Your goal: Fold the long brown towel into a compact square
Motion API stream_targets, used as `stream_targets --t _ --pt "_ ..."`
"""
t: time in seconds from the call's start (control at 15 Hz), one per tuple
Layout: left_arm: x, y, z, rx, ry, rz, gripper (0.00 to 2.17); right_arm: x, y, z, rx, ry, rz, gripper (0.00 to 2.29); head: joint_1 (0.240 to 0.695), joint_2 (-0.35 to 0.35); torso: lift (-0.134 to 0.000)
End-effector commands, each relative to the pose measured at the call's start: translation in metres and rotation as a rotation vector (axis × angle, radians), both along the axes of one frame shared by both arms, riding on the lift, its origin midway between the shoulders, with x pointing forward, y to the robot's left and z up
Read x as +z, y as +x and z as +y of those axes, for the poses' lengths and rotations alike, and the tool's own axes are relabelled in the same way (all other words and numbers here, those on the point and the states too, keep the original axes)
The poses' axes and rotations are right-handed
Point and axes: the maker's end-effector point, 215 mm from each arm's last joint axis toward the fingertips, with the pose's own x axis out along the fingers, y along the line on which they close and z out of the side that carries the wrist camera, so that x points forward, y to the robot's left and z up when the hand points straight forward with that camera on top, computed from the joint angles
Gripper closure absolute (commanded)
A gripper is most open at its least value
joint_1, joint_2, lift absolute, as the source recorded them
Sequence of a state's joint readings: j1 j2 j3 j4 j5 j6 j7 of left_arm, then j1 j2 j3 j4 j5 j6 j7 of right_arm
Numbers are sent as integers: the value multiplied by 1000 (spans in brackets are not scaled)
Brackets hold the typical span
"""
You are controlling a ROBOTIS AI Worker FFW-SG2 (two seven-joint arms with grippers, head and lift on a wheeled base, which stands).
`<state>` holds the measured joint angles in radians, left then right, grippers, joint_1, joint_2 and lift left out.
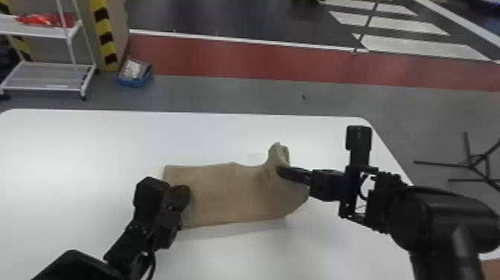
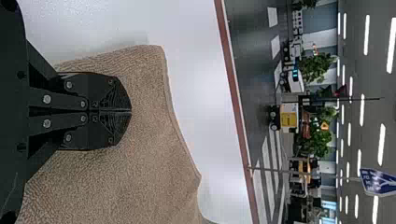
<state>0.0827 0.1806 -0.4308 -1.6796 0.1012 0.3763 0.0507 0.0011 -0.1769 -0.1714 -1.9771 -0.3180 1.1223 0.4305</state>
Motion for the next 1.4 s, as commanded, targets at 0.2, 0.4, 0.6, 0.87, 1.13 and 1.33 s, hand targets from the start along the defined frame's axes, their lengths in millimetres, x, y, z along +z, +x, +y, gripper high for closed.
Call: stream_targets --t 0.2,0.4,0.6,0.87,1.13,1.33 --pt "10 2 -5 6 -28 -7 1966 54 -5 74 105 -4 0 1504 695 -131 -118" --pt "58 1 5 19 -90 -58 1966 69 13 65 66 -37 -26 1504 695 -109 -118" --pt "62 -5 25 25 -81 -11 1966 72 28 52 38 -54 3 1504 695 -100 -118" --pt "40 -18 19 -41 -106 65 1966 77 54 48 45 -65 49 1504 695 -97 -118" --pt "30 -20 19 -60 -129 96 1966 78 68 59 63 -97 64 1504 695 -105 -118" --pt "16 -17 28 -51 -103 111 1966 66 58 79 107 -126 95 1504 695 -84 -118"
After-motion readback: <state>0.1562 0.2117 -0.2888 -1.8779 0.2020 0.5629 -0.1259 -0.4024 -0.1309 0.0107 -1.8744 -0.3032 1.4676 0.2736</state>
